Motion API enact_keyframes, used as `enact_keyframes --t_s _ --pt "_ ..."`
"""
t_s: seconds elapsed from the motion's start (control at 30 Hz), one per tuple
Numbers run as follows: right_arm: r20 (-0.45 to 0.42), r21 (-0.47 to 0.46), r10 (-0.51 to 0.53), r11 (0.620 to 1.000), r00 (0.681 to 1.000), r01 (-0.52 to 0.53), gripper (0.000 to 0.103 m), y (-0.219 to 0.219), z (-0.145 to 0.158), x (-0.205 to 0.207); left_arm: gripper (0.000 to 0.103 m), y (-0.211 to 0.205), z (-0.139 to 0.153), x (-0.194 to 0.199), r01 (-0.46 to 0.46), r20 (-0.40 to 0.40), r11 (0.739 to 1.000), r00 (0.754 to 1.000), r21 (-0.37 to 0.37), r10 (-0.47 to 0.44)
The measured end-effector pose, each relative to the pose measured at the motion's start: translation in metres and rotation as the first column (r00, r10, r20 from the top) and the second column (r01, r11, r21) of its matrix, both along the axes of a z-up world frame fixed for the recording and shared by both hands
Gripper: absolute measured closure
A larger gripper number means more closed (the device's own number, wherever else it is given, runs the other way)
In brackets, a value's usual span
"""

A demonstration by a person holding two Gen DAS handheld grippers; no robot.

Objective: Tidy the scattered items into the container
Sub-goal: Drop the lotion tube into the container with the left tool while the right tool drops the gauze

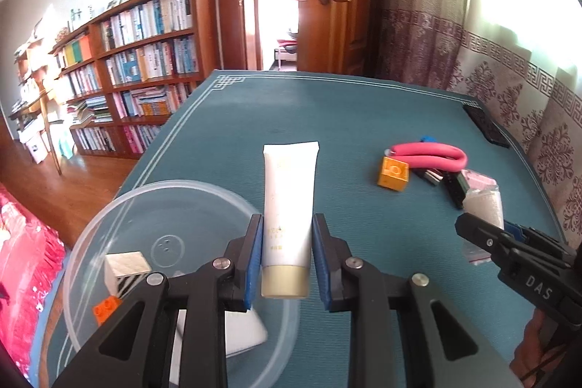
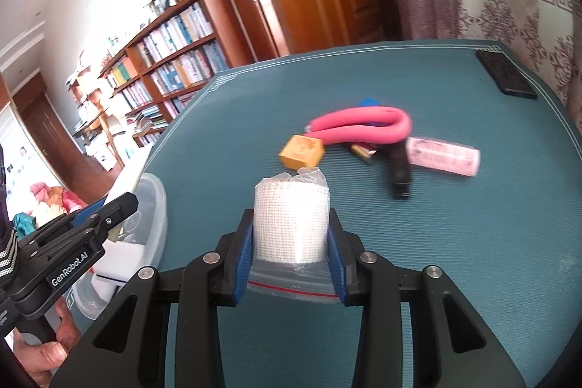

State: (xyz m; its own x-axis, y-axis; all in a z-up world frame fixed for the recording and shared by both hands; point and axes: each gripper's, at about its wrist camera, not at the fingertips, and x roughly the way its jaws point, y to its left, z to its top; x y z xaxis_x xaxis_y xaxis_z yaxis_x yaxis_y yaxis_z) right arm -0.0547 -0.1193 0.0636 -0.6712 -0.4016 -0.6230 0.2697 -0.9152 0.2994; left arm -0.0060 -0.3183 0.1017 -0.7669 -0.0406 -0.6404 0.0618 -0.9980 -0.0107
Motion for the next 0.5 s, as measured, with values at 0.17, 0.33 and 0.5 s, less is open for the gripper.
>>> enact_keyframes --t_s 0.17,0.33,0.5 --pt "-0.001 0.007 0.064 0.998 0.998 -0.064 0.064 -0.035 0.004 0.0 0.074 -0.029 -0.002 0.005 -0.052 -0.005 0.998 0.999 0.018 0.053" --pt "-0.007 0.011 0.129 0.992 0.992 -0.129 0.064 -0.071 0.008 0.004 0.074 -0.059 -0.003 0.014 -0.105 -0.009 0.994 0.994 0.031 0.106" --pt "-0.016 0.022 0.195 0.981 0.981 -0.195 0.064 -0.105 0.011 0.01 0.074 -0.084 -0.006 0.02 -0.154 -0.006 0.987 0.988 0.036 0.154"
